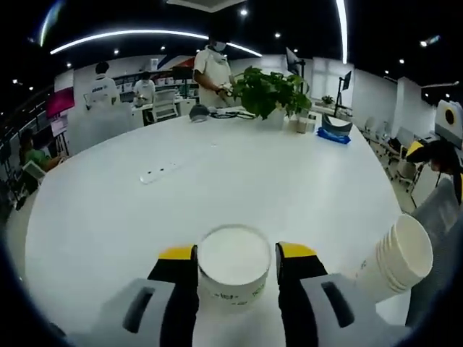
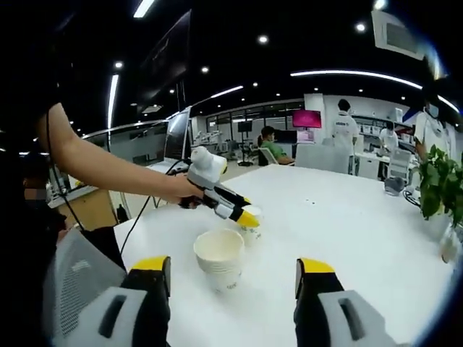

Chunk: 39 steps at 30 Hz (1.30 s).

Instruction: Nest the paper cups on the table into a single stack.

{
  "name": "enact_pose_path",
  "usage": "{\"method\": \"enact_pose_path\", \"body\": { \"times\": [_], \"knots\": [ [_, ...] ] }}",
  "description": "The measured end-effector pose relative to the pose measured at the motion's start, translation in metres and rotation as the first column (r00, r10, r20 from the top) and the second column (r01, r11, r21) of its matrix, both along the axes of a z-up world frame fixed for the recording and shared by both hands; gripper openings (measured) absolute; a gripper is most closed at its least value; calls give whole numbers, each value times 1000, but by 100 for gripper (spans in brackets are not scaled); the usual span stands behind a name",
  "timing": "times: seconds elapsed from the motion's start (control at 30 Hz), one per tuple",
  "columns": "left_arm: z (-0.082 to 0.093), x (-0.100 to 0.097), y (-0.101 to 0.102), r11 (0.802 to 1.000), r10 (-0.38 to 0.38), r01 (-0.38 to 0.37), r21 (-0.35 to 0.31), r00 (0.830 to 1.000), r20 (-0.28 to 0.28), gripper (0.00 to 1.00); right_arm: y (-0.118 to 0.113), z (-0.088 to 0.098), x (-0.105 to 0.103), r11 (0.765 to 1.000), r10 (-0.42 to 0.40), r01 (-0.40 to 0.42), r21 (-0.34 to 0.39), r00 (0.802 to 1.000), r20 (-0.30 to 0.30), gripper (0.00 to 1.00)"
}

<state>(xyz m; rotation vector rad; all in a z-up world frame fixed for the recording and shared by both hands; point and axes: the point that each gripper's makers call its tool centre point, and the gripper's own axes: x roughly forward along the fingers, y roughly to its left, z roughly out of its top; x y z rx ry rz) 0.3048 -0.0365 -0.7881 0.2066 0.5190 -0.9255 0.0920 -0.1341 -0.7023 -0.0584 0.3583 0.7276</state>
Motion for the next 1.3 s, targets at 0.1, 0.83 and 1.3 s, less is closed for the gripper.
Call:
{"method": "enact_pose_path", "body": {
  "times": [0.1, 0.83, 1.3],
  "knots": [
    [2, 1, 1, 1000, 12, -12, 3, 1000, 4, 37, -2, 0, 0, 1000, -6, 6, -2, 1000, 3, 70],
    [128, -61, 2, 980, 80, -56, -189, 989, 124, 37, 14, 27, 12, 995, 37, -43, 88, 997, 71, 67],
    [188, -130, -14, 950, 74, -23, -310, 985, 155, 37, 42, 42, 17, 969, 144, -163, 186, 983, 112, 60]
  ]
}}
